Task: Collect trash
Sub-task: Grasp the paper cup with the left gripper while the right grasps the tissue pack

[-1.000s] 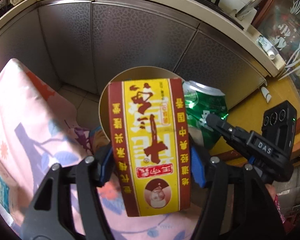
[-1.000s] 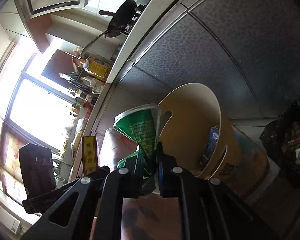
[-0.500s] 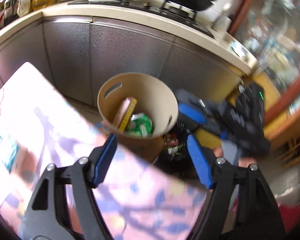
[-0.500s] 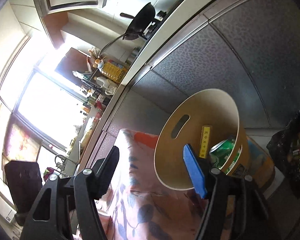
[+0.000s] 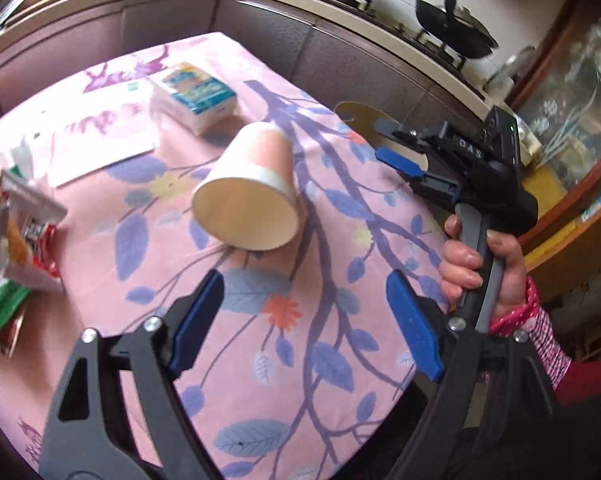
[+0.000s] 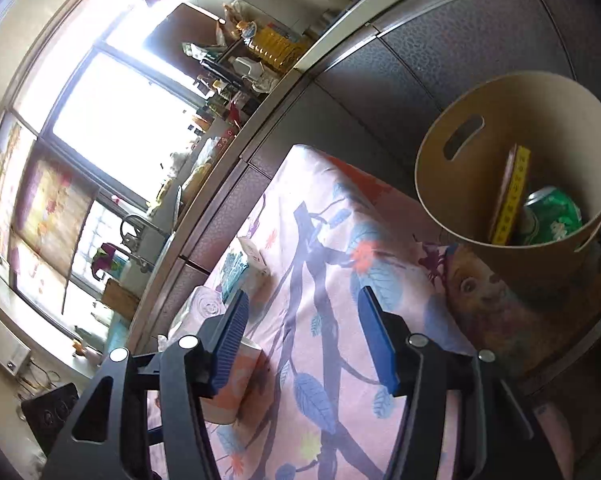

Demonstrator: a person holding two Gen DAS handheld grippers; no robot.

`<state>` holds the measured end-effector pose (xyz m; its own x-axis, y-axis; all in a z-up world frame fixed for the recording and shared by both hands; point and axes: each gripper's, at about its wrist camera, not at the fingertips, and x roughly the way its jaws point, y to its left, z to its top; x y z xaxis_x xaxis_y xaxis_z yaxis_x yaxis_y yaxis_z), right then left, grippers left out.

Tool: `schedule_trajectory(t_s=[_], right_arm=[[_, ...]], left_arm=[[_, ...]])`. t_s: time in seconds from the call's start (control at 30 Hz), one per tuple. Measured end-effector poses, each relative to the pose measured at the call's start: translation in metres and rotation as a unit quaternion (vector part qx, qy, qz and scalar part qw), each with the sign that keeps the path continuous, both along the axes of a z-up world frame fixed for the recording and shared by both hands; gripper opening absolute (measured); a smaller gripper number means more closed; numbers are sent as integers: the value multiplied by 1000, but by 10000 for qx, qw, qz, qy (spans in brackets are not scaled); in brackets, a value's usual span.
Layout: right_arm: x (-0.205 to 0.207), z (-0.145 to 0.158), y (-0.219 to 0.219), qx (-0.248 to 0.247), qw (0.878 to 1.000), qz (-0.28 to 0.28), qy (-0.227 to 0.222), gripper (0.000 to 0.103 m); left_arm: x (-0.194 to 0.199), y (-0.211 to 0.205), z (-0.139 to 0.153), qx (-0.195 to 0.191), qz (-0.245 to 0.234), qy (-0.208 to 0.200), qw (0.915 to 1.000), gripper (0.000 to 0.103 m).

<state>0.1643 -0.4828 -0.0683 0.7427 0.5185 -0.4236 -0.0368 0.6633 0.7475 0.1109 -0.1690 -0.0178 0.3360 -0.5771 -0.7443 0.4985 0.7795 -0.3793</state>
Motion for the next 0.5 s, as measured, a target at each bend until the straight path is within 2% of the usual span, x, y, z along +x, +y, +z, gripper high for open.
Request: schedule_trajectory(t_s=[0.07,0.23,0.33,0.5], right_arm=[[0,4,15,-99,9999,93,24,54],[9,19,54,-964,9947,356,-39,52],[19,19,71,-1697,9851,266,40,50],[35,11,97,-2398,9695,489,126,49]], left_arm=[[2,11,-2,-83,159,85,9998,80],[5,16,-4,-339,176,225,9990,79],[18,-2,-1,-623,47,363,9974,76],[51,-17,-5,-816,226,567,9948,76]])
